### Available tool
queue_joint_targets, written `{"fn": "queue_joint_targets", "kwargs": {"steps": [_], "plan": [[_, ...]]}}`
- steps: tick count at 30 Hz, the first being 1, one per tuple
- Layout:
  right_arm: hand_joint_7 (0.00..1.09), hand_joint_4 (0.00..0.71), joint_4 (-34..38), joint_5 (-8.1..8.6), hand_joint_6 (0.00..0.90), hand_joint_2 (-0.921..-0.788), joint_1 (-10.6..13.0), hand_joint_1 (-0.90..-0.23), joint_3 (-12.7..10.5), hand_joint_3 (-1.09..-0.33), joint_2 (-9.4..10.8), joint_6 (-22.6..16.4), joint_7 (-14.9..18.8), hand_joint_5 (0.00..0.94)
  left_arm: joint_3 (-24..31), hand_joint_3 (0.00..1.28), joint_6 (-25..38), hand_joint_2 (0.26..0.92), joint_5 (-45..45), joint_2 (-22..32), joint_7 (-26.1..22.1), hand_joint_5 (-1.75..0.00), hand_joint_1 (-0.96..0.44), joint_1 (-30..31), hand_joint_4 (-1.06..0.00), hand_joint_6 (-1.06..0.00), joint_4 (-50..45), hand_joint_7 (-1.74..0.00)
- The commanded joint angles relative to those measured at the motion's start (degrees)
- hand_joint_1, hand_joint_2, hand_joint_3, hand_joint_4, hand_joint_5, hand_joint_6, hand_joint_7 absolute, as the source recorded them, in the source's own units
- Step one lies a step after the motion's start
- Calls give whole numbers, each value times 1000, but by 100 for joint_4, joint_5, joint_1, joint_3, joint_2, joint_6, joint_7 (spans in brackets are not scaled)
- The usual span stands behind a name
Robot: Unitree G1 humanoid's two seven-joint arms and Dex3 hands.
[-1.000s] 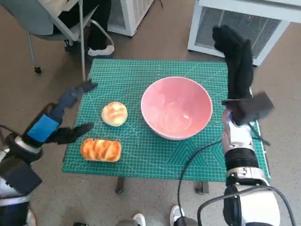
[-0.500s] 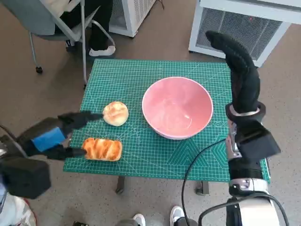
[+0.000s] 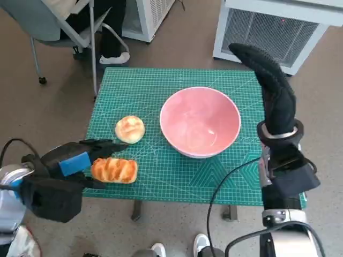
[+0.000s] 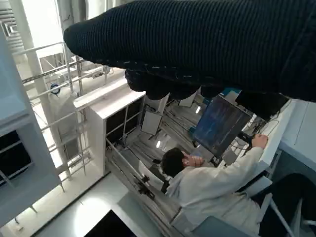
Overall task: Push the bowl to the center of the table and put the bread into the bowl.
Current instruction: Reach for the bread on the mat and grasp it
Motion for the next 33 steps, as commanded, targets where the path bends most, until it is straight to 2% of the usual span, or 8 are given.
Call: {"fn": "queue_joint_targets", "kwargs": {"steps": [1,15,21,22,24,27,29,33], "plan": [[485,241,-70,27,44,-921,171,-610,25,-818,-71,92,60,4,-354,0,12,877,228,-140,-52,0,-415,-290,-248,-286,490,-69],[501,245,-166,-33,35,-921,231,-607,24,-808,-85,101,-8,5,-993,0,-247,868,730,-684,341,-17,-379,-719,-286,-310,1779,-54],[506,246,-252,-47,33,-921,272,-607,24,-808,-84,129,-33,4,-1071,4,-378,872,887,-803,620,-71,-256,-785,-426,-447,2043,-119],[507,246,-264,-50,32,-921,278,-607,25,-808,-82,133,-37,4,-1078,7,-393,878,908,-819,666,-106,-219,-794,-501,-507,2082,-155],[508,246,-282,-54,32,-921,289,-607,25,-806,-79,137,-44,4,-1077,7,-435,887,907,-839,733,-152,-181,-795,-590,-528,2151,-282],[510,246,-291,-45,30,-921,300,-609,26,-801,-76,137,-41,4,-1059,10,-582,906,833,-834,783,-494,-127,-791,-628,-500,2261,-586],[512,246,-291,-34,29,-921,306,-609,25,-798,-74,135,-37,4,-1041,110,-715,915,771,-815,798,-977,-52,-795,-636,-461,2319,-983],[514,246,-263,-19,28,-921,296,-608,20,-794,-74,134,-31,3,-965,155,-960,918,621,-737,756,-1241,-14,-831,-632,-471,2339,-1155]]}}
